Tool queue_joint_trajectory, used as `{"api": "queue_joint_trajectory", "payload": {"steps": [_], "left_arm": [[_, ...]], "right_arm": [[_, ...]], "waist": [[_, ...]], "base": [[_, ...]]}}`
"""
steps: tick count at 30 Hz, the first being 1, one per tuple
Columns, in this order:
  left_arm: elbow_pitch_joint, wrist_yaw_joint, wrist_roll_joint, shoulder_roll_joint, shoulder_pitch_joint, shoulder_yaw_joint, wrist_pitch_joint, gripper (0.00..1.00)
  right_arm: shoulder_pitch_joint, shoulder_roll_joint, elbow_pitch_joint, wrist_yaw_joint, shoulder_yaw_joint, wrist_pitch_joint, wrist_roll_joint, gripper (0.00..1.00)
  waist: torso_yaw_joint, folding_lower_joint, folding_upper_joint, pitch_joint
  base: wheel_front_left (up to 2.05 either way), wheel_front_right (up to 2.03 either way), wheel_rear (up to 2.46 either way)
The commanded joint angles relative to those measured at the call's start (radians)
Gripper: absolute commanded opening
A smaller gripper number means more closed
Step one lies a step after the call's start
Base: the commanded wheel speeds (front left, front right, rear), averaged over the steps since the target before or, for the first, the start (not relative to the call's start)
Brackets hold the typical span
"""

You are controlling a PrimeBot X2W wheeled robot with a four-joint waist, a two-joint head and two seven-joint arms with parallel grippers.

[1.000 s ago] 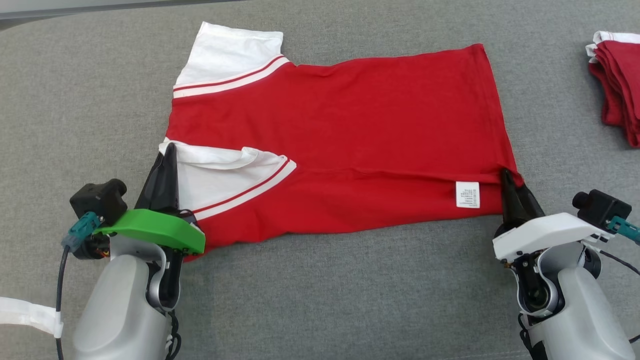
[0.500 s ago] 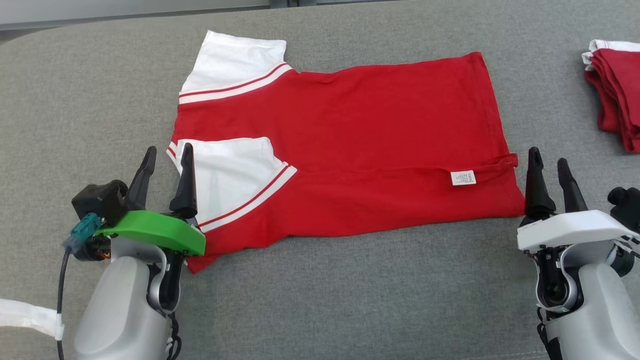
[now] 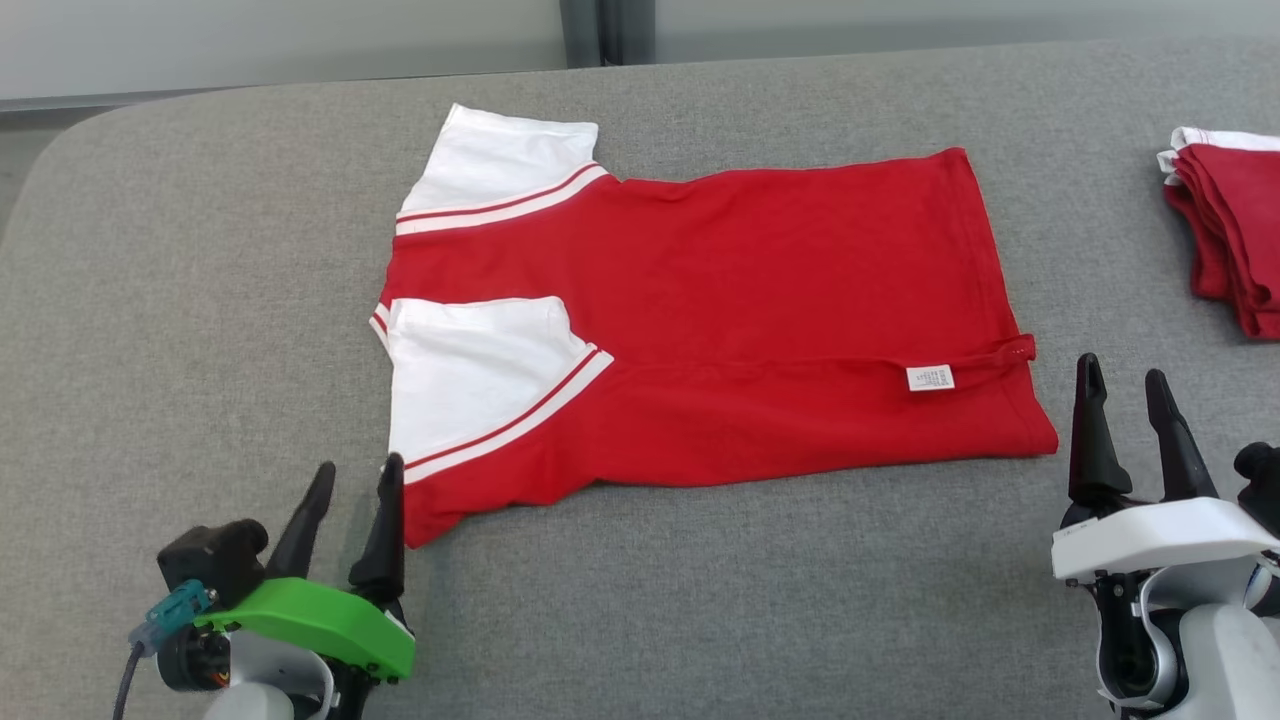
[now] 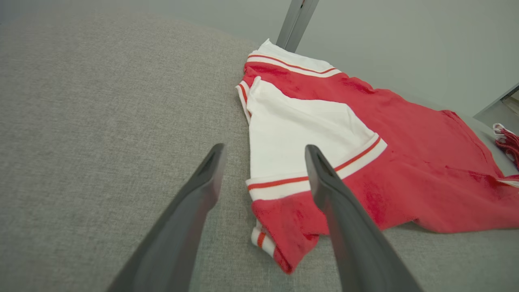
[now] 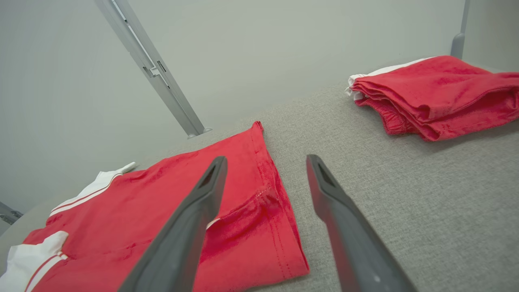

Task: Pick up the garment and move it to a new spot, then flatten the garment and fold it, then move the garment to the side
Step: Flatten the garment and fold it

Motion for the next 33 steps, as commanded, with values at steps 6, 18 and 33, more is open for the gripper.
{"api": "queue_joint_trajectory", "payload": {"steps": [6,18,33], "left_arm": [[-0.069,0.047,-0.034,0.005,0.075,-0.018,0.126,1.0],[-0.036,0.128,-0.06,-0.006,0.047,-0.013,0.237,1.0],[-0.039,0.125,-0.089,-0.01,0.051,-0.037,0.289,0.0]], "right_arm": [[0.034,-0.002,-0.02,0.0,0.011,0.016,-0.006,1.0],[0.015,-0.002,-0.027,0.0,0.03,0.021,-0.011,1.0],[0.009,-0.002,0.007,0.0,0.031,0.029,-0.013,1.0]], "waist": [[0.007,0.0,0.0,-0.016],[-0.022,0.0,0.0,0.008],[-0.031,0.0,0.0,0.013]], "base": [[0.0,0.0,0.0],[0.0,0.0,0.0],[0.0,0.0,0.0]]}}
